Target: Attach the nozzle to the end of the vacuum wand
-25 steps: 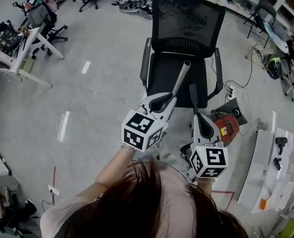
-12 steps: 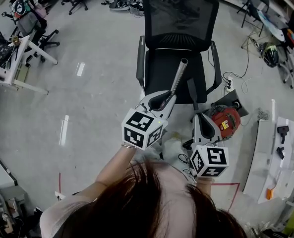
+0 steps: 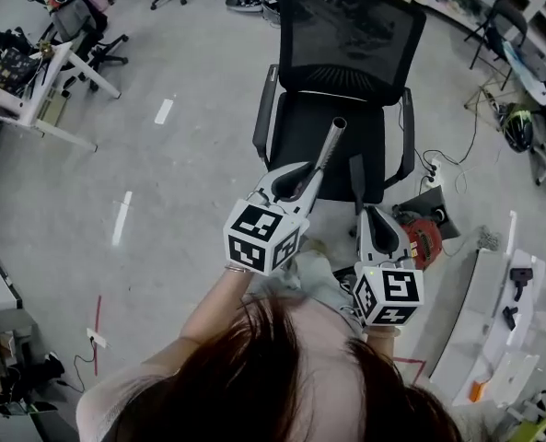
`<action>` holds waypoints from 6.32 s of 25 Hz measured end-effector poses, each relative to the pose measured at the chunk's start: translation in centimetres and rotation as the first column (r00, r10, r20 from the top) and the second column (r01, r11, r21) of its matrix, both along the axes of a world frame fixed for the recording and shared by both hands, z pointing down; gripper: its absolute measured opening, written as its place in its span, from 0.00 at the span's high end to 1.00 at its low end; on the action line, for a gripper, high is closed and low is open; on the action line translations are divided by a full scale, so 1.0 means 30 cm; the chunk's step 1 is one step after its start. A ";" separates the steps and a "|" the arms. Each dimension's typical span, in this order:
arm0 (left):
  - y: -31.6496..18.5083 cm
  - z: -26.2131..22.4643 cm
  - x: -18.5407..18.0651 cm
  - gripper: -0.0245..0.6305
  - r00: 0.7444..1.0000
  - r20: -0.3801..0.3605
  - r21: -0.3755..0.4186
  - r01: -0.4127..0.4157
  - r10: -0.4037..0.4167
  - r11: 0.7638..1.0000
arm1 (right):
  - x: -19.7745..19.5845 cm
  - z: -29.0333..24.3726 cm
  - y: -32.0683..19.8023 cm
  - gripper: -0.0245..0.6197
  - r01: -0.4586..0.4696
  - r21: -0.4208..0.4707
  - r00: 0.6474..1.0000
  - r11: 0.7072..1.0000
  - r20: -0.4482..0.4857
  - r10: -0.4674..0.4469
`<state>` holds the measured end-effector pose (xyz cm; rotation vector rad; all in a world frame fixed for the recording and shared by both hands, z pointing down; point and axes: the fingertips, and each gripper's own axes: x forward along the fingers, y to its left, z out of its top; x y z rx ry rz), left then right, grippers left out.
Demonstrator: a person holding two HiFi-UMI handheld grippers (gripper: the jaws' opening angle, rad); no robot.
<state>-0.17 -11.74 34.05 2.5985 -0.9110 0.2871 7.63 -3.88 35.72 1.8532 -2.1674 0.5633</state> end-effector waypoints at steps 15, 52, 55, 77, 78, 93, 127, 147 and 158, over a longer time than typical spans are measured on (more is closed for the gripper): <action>-0.135 0.107 0.076 0.87 0.985 0.046 -0.030 0.169 -0.167 0.985 | 0.140 0.087 -0.148 0.92 0.131 -0.049 0.991 0.990 -0.028 -0.132; -0.375 0.403 0.230 0.68 0.965 0.216 -0.038 0.158 -0.146 0.987 | 0.349 0.188 -0.167 0.92 0.094 -0.082 0.994 0.992 -0.046 -0.098; -0.389 0.419 0.240 0.68 0.965 0.225 -0.040 0.149 -0.137 0.988 | 0.355 0.197 -0.161 0.92 0.081 -0.086 0.995 0.993 -0.045 -0.085; -0.446 0.521 0.286 0.68 0.946 0.278 -0.047 0.185 -0.165 0.982 | 0.389 0.241 -0.141 0.92 0.067 -0.108 0.997 0.992 -0.027 -0.070; -0.448 0.524 0.286 0.68 0.944 0.283 -0.048 0.188 -0.167 0.981 | 0.389 0.243 -0.139 0.92 0.068 -0.111 0.997 0.992 -0.024 -0.071; -0.443 0.546 0.274 0.72 0.931 0.330 0.006 0.162 -0.155 0.987 | 0.403 0.287 -0.082 0.92 0.071 -0.114 0.996 0.991 0.065 -0.064; -0.445 0.562 0.253 0.72 0.942 0.298 0.056 0.144 -0.154 0.988 | 0.486 0.877 -0.130 0.92 0.134 -0.317 0.978 0.939 0.197 -0.073; -0.433 0.570 0.190 0.72 0.952 0.250 0.082 0.163 -0.179 0.983 | 0.489 1.337 -0.189 0.83 0.159 -0.463 0.969 0.872 0.242 -0.048; -0.443 0.582 0.149 0.72 0.957 0.211 0.094 0.180 -0.197 0.979 | 0.500 1.525 -0.227 0.76 0.168 -0.515 0.967 0.840 0.253 -0.039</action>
